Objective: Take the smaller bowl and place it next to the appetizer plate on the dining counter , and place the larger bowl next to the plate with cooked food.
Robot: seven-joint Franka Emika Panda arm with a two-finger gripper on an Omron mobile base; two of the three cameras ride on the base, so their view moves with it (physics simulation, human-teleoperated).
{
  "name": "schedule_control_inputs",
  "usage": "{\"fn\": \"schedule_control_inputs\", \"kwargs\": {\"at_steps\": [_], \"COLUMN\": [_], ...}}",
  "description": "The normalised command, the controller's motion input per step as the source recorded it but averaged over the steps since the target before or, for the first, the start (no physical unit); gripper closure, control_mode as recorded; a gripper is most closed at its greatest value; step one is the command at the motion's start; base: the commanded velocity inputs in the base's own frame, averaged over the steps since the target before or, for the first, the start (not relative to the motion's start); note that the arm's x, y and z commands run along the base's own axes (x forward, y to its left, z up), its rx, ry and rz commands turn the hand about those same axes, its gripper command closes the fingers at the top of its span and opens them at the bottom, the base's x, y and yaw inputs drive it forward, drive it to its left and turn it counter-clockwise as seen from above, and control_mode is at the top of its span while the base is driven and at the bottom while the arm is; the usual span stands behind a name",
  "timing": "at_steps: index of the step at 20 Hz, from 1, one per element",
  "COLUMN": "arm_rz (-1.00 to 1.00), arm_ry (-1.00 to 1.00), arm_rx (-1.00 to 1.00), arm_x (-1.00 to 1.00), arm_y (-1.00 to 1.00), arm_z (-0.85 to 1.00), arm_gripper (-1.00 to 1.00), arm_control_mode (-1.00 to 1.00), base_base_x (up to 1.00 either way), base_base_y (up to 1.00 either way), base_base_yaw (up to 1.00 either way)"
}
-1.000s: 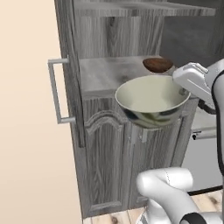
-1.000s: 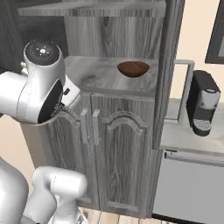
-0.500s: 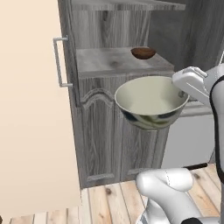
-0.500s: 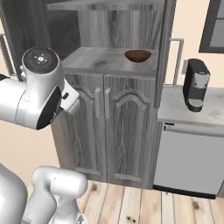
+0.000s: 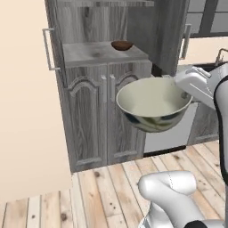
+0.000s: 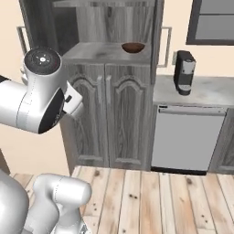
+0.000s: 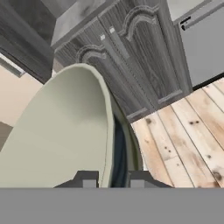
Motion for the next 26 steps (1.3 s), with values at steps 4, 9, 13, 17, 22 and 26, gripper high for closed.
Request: {"fn": "schedule_control_inputs", "kwargs": {"at_steps": [4,9,13,17,22,26], "arm_rz": [0.0,0.0,0.0,0.0,0.0,0.0], "arm_ry": [0.0,0.0,0.0,0.0,0.0,0.0], "arm_rx": [0.0,0.0,0.0,0.0,0.0,0.0], "arm_x": [0.0,0.0,0.0,0.0,0.0,0.0], "arm_y": [0.0,0.0,0.0,0.0,0.0,0.0], "arm_z": [0.0,0.0,0.0,0.0,0.0,0.0], "arm_gripper": [1.0,1.0,1.0,1.0,1.0,1.0], "arm_control_mode": [1.0,1.0,1.0,1.0,1.0,1.0], "base_base_x": [-0.64,-0.42,-0.42,-0.57,-0.78,-0.74], "base_base_y": [0.0,0.0,0.0,-0.08,-0.25,-0.34], "base_base_yaw": [-0.41,-0.5,-0.59,-0.6,-0.56,-0.53]}}
